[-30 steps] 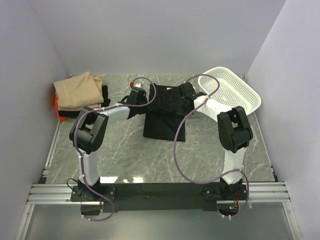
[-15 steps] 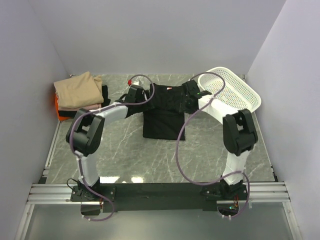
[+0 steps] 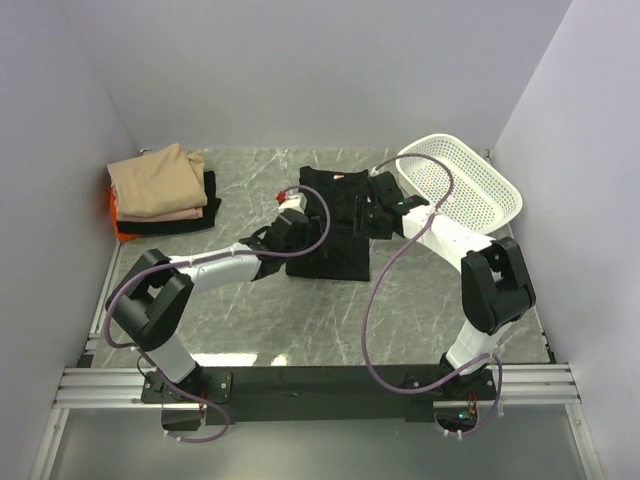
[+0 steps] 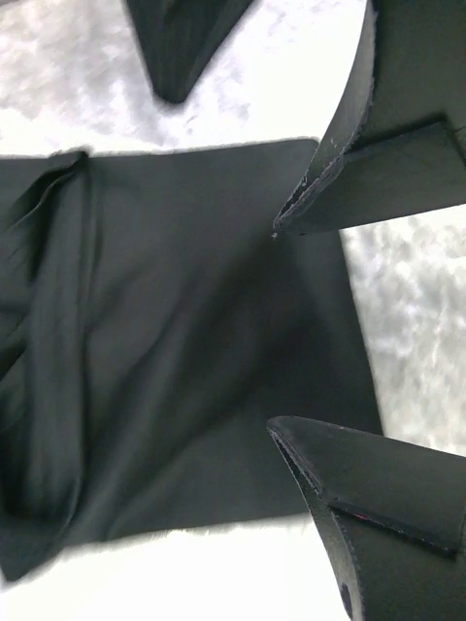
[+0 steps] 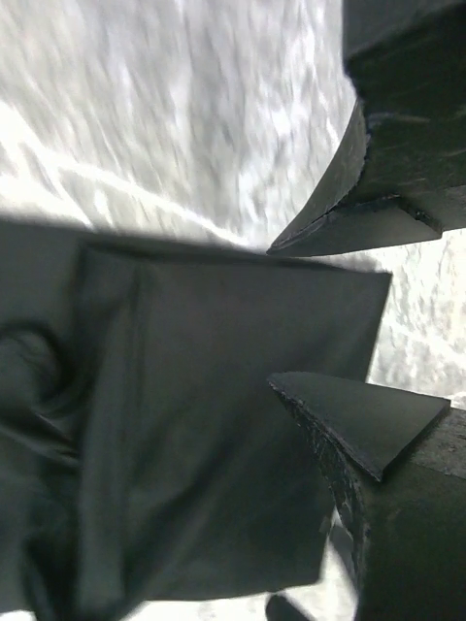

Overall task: Fold and stack the t-shirts
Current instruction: Fold the tshirt

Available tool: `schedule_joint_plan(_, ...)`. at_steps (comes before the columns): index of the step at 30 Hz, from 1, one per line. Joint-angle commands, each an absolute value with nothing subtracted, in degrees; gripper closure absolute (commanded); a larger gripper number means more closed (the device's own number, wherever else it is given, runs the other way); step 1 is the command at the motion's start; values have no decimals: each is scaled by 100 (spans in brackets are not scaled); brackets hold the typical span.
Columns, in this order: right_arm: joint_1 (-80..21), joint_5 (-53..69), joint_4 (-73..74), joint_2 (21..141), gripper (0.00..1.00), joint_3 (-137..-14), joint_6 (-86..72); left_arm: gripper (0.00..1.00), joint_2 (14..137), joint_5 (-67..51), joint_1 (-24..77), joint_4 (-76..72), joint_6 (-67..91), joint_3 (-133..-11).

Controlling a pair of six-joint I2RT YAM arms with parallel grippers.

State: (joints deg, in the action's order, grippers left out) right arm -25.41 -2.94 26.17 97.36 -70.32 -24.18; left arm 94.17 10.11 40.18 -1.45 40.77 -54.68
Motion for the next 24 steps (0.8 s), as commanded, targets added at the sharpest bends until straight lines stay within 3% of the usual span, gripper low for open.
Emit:
schedule_joint_plan(1,-2680,165,2234,9712,43,-6892,-2452,19,9387,1125,4314,-570,4210,-5389)
schedule_joint_plan(11,-2725,404,2188,10063,43,-7172,-2347,19,9703,1415,4904,-1852,4307,-4799)
schedule_joint_plan(24,-3005,852,2452,10757,43,-8076,-2110,19,9686,1626,5554,-1969,4781,-3938)
